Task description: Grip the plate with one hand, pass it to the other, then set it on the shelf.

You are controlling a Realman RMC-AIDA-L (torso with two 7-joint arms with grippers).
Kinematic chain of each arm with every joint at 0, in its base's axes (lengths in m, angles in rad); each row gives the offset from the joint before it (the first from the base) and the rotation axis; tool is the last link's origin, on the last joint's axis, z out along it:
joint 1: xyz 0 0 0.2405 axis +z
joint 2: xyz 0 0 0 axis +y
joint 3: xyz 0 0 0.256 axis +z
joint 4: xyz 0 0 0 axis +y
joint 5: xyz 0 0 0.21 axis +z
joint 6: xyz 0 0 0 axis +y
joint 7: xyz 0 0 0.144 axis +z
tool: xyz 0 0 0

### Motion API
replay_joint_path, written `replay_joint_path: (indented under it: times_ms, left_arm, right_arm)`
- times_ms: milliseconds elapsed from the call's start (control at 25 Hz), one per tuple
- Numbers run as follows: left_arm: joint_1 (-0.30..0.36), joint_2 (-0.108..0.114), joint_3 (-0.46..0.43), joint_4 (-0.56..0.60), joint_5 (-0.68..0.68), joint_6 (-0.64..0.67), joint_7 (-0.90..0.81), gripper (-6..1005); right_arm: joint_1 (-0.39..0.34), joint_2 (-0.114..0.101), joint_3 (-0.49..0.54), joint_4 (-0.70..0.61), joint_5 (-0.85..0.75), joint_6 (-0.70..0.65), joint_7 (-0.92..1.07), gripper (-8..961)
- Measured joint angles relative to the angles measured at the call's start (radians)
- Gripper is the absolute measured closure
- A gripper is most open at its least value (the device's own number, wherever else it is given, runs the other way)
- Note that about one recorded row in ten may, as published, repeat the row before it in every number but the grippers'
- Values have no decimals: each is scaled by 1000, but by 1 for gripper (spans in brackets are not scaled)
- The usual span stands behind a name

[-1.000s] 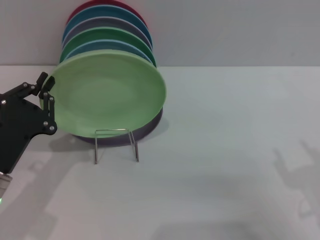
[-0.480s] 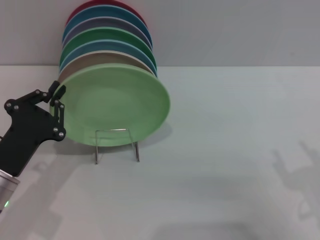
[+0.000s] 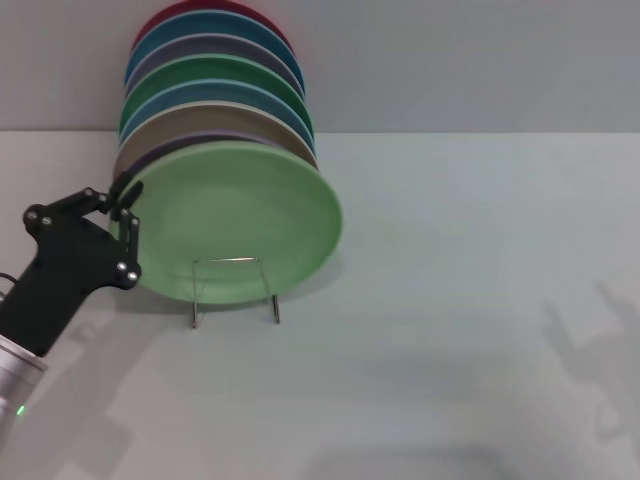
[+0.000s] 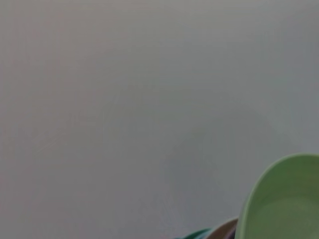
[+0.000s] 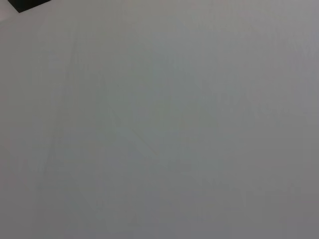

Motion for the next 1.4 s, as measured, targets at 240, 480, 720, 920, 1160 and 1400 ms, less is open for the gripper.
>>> replay_joint_path:
  times_ms: [240,480,720,920,1160,1400]
  left_arm:
    - [-3,-4,26,-7,0,-47,77,852]
    - [1,-8,19,-12,-5,-45,81,847]
    - [26,-7,22,-24,-3,16,135,616]
    - [117,-6,-2,-120,-8,119,236,370]
    - [178,-14,-209,-162,-139,188,24,246]
    - [111,-8,-345,-1,-319,46,-247,204]
  right_arm:
    - [2,-2,0,0,0,-2,0,237]
    - [6,-2,0,0,0,-4,0,238]
    - [8,-2,0,0,1,-7,-3,238]
    - [7,-1,8,0,7,-10,-5,237]
    - [5,7,18,0,129,7,-50,237]
    - [12,1,34,-7,256,119,-32,238]
